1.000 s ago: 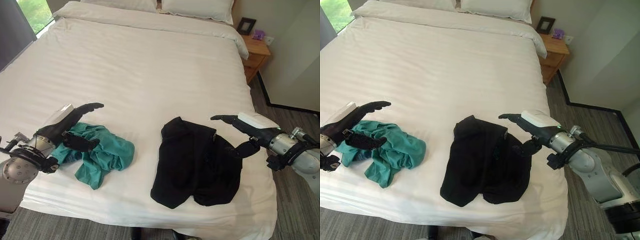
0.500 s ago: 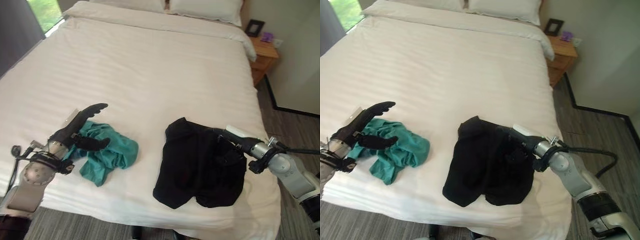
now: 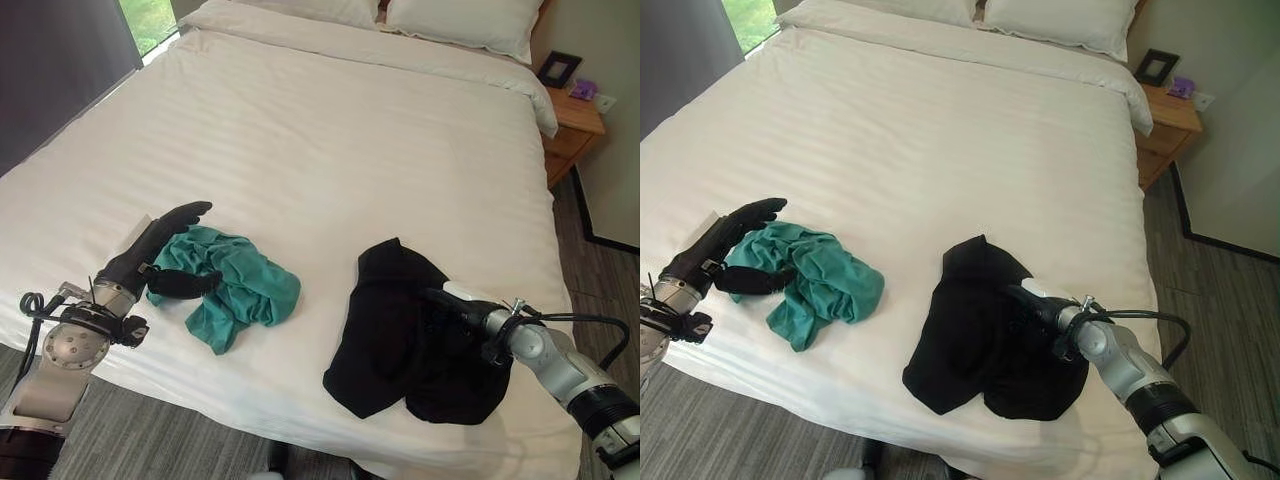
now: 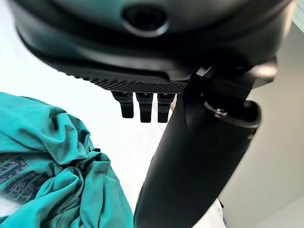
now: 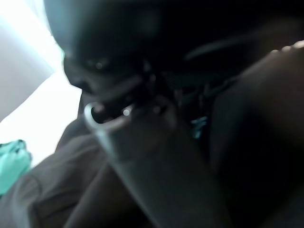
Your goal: Pick up bed clothes into laundry basket.
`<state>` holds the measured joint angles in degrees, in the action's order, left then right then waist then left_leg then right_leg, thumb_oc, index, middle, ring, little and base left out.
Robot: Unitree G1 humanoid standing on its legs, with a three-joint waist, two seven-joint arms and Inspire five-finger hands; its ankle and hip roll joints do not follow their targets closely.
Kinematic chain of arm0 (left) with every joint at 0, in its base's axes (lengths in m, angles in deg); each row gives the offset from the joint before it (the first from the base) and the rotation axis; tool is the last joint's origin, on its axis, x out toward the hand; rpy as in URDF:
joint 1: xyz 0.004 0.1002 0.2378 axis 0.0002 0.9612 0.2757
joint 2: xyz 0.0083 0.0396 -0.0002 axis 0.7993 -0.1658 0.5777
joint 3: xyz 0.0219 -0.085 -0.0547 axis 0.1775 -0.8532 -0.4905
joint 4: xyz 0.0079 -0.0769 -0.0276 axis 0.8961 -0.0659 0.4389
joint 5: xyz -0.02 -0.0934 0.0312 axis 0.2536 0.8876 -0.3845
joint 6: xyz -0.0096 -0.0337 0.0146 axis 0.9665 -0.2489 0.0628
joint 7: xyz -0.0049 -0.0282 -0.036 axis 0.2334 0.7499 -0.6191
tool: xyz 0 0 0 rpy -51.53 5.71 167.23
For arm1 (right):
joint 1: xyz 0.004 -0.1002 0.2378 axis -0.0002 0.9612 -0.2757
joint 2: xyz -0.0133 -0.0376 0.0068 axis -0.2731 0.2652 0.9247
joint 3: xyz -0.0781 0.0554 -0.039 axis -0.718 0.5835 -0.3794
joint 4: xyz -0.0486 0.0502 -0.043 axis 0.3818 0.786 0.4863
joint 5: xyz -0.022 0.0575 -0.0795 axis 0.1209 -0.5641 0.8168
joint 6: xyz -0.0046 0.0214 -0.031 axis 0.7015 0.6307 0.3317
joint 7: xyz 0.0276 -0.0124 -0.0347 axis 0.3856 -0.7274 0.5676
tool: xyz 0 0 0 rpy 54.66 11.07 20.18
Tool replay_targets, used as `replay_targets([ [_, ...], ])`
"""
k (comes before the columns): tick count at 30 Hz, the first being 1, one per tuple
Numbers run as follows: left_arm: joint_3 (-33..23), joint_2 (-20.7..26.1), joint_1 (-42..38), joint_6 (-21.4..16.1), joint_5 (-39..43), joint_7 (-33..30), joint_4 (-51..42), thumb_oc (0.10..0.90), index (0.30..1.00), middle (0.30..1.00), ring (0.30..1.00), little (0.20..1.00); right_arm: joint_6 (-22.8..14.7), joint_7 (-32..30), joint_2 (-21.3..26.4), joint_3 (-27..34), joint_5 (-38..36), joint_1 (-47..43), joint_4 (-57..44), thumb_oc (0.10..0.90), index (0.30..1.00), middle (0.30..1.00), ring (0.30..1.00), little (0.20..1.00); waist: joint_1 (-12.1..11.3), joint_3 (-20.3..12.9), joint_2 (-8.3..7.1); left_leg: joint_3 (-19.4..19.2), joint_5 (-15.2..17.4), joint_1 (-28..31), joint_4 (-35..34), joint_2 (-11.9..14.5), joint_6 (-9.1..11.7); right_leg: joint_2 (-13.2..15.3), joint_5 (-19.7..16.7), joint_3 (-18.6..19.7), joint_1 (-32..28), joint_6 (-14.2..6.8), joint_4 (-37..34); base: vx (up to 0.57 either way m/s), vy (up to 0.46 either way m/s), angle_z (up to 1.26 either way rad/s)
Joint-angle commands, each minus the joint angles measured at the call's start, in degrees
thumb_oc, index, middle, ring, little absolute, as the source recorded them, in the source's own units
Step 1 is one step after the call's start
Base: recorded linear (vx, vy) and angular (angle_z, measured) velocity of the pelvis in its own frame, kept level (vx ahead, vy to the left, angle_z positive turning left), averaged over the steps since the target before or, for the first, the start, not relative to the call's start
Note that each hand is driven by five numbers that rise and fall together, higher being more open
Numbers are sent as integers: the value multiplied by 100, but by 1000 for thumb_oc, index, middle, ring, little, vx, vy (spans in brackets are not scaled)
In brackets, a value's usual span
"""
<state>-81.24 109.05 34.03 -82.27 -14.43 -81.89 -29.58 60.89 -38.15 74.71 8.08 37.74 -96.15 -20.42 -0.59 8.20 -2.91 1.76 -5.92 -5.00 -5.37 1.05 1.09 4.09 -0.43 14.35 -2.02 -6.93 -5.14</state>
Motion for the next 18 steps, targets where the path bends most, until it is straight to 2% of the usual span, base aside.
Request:
replay_targets([
  [1,-296,275,-463,-654,188,-399,-226,800,900,900,900,900,-261,-198,186,-40,58,-528,-475,400,300,300,300,300,-187,-404,202,-265,613,340,37,-96,27,72,55,169,294,-339,172,10,4,7],
  [5,-409,119,-368,-633,108,-418,-230,800,900,900,900,900,-351,-302,406,680,-164,-184,-1395,400,300,300,300,300,-99,-416,198,-290,635,351,37,-89,13,74,65,198,289,-346,177,6,13,4],
  [8,-579,-19,-232,-605,60,-431,-201,800,900,900,900,900,-409,-420,547,1612,-662,266,-2088,400,300,300,300,300,17,-446,186,-351,660,369,37,-79,8,70,69,231,299,-356,192,9,21,4],
  [15,-922,-228,27,-552,60,-439,-174,800,900,900,900,900,-462,-1253,842,3564,-1586,795,-2162,400,300,300,300,300,178,-548,131,-475,729,448,37,-51,-1,40,56,315,279,-380,156,0,0,0],
  [18,-940,-270,49,-538,87,-472,-153,800,900,900,900,900,-578,-1664,915,4236,-2409,875,-1974,400,300,300,300,300,220,-583,84,-511,752,459,37,-38,7,16,48,348,271,-384,125,7,6,-8],
])
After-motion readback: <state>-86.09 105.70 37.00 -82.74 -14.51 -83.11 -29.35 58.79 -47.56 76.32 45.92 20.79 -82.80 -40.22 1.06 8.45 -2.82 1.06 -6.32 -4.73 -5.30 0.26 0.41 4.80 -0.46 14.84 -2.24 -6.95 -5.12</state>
